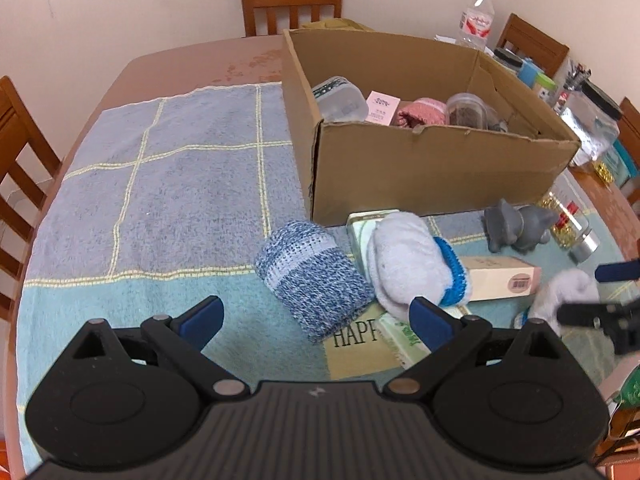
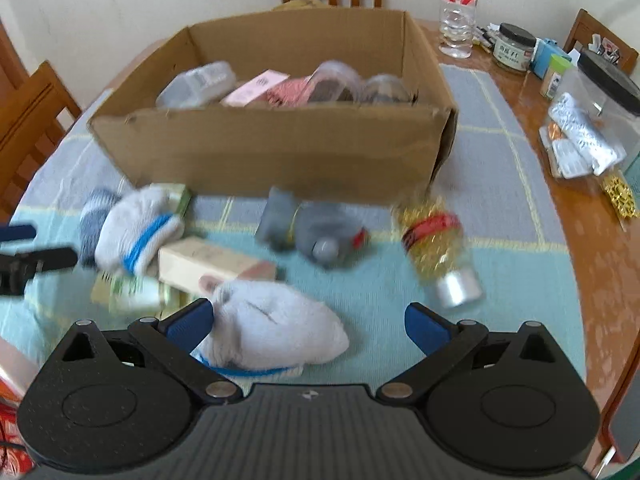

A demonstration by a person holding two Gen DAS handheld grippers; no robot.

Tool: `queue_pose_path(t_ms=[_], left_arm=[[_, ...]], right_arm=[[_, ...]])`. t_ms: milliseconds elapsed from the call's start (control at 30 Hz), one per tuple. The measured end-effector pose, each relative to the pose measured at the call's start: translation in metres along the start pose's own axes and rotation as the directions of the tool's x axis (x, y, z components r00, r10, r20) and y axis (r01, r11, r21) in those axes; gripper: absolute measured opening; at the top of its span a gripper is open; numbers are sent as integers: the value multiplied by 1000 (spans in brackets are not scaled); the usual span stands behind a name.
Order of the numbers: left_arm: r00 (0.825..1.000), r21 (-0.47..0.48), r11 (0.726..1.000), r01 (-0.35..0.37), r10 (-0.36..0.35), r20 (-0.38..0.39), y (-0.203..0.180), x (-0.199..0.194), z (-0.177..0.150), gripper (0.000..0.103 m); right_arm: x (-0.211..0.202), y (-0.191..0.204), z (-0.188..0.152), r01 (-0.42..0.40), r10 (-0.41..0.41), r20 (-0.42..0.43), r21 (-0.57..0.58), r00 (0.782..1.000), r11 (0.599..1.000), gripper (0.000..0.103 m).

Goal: Organize objects
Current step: 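Move left gripper to blue-grey knit sock while right gripper approaches white striped sock, then close left gripper on blue-grey sock while right gripper closes on white striped sock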

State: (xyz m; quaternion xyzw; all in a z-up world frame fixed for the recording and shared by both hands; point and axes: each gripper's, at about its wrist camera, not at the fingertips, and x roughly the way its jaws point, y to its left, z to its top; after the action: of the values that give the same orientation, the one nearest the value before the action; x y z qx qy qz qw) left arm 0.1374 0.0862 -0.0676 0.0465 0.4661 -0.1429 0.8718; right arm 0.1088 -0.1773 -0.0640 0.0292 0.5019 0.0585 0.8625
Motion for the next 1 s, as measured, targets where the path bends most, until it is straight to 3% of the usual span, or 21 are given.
queue_pose_path(t_ms=[600, 800, 1000], left_arm=[[998, 65, 996, 67, -66, -15, 3, 10, -7, 99], [997, 199, 977, 79, -78, -15, 3, 13, -9, 99], [996, 361, 929, 84, -94, 9, 16, 25, -3, 99]], right_arm=[[21, 22, -58, -53, 43, -112, -88, 993, 995, 103], [23, 35, -69, 6, -18, -68, -183, 998, 983, 103], [22, 35, -72, 4, -15, -47, -224, 999, 975, 103]])
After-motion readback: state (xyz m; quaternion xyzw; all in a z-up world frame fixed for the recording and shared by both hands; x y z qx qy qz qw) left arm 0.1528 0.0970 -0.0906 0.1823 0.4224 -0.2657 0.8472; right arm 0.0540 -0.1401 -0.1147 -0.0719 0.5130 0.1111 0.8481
